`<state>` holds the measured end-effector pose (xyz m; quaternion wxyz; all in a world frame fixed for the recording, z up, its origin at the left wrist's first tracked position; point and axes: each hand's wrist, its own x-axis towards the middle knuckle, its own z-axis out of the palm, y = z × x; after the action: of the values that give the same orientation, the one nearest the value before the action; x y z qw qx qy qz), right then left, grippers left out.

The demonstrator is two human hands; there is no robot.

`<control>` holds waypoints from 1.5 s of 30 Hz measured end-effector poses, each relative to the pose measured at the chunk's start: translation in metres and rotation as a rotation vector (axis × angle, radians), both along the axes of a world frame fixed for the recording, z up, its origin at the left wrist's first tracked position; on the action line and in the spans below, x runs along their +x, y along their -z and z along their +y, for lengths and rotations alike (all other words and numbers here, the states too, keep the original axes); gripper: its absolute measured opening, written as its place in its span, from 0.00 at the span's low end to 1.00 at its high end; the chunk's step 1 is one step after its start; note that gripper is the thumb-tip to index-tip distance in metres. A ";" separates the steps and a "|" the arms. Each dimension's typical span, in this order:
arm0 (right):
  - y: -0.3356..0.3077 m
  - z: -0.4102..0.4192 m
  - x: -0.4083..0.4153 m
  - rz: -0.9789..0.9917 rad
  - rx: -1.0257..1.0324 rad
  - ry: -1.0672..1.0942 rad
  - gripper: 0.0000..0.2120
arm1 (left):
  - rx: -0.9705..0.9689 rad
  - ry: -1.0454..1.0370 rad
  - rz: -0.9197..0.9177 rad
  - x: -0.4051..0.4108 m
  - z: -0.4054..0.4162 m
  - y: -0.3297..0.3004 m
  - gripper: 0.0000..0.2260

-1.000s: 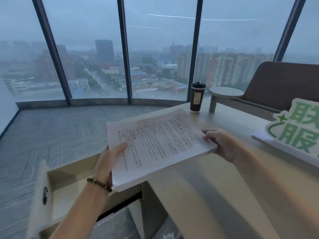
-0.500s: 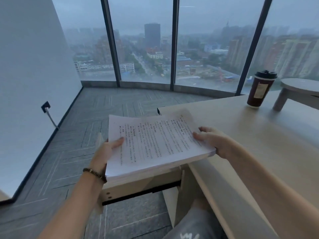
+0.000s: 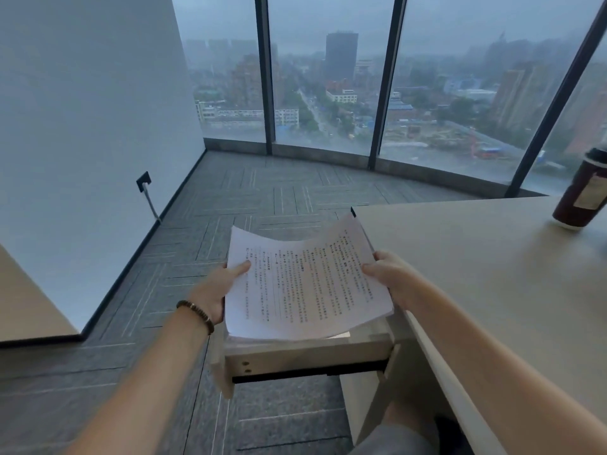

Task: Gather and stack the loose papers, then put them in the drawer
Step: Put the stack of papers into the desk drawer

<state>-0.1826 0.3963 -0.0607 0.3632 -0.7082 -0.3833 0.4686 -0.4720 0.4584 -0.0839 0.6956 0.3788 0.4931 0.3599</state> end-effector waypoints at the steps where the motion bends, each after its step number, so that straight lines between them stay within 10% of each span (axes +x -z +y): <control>1: 0.003 0.006 -0.004 0.001 -0.016 0.007 0.06 | -0.020 0.001 -0.006 -0.001 0.004 0.003 0.11; 10: 0.042 0.054 -0.018 0.012 -0.194 0.194 0.09 | -0.118 0.030 -0.092 -0.001 0.046 0.036 0.19; 27: 0.104 0.090 -0.021 0.082 -0.378 0.250 0.04 | -0.265 -0.073 0.346 0.034 0.087 0.106 0.13; 39: 0.121 0.094 -0.021 0.048 -0.414 0.281 0.16 | -0.283 -0.050 0.359 0.042 0.085 0.110 0.27; 45: 0.137 0.097 -0.014 0.096 -0.364 0.329 0.17 | -0.300 -0.017 0.423 0.035 0.122 0.184 0.50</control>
<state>-0.1964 0.4932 -0.1973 0.3186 -0.7918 -0.1545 0.4977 -0.4370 0.5804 -0.2675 0.6226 0.3339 0.6785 0.2013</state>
